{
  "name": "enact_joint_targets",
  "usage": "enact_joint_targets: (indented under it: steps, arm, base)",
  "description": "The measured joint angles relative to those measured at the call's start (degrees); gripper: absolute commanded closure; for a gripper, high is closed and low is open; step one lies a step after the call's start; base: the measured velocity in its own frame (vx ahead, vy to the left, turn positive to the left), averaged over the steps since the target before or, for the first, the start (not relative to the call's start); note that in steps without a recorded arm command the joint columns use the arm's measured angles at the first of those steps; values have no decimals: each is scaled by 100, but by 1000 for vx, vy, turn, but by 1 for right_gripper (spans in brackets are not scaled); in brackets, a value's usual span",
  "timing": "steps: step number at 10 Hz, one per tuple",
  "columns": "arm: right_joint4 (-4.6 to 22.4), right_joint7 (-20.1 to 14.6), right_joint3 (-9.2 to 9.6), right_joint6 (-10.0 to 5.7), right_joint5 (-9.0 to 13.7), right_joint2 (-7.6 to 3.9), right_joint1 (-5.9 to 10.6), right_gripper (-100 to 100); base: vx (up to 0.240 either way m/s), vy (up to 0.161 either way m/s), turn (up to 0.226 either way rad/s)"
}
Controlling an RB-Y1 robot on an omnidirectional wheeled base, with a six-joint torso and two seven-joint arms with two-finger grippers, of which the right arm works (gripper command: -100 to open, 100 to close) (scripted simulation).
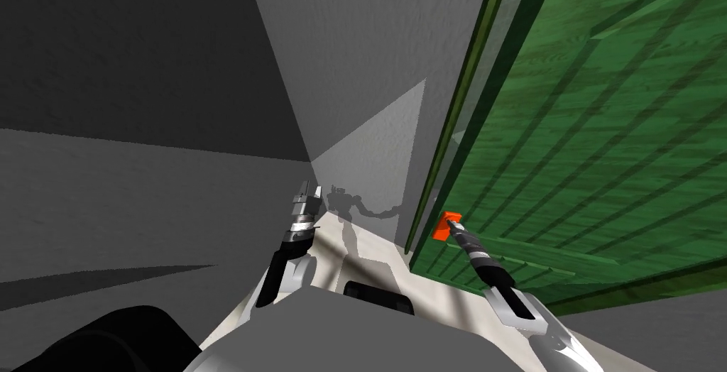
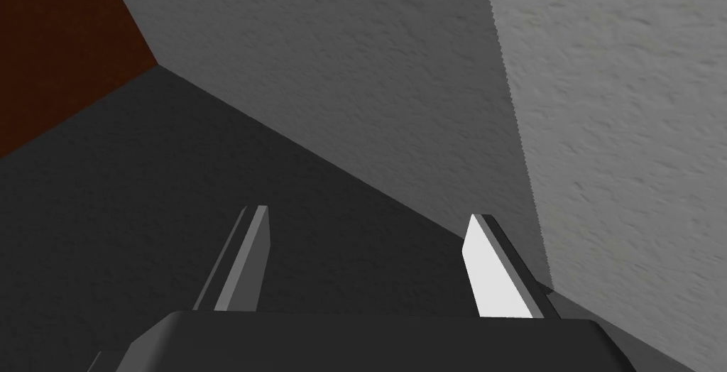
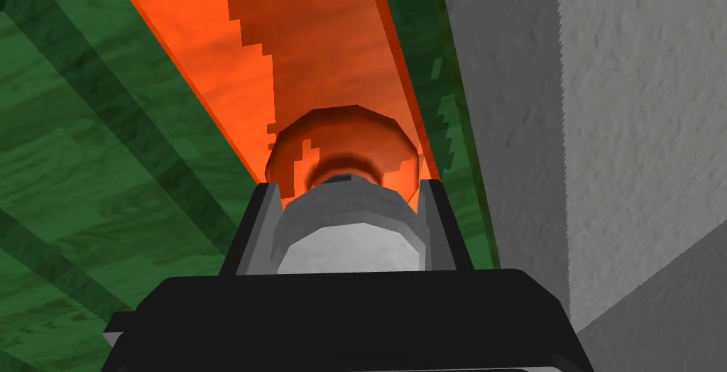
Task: Pull the door open
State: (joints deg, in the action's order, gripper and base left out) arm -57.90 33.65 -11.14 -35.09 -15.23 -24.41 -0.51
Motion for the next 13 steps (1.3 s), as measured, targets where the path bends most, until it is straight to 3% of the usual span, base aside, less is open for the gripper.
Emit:
enact_joint_targets:
  steps: [9, 10, 13]
  arm:
    - [25, -1329, 79, 63, 1135, 58, 179, 100]
    - [33, -1486, 70, 73, 1306, 65, 201, -100]
    - [40, -1183, 6, 31, 1156, 2, 100, -100]
  base:
    - [-75, -70, 115]
    - [-59, 21, -20]
    - [-1, 90, -46]
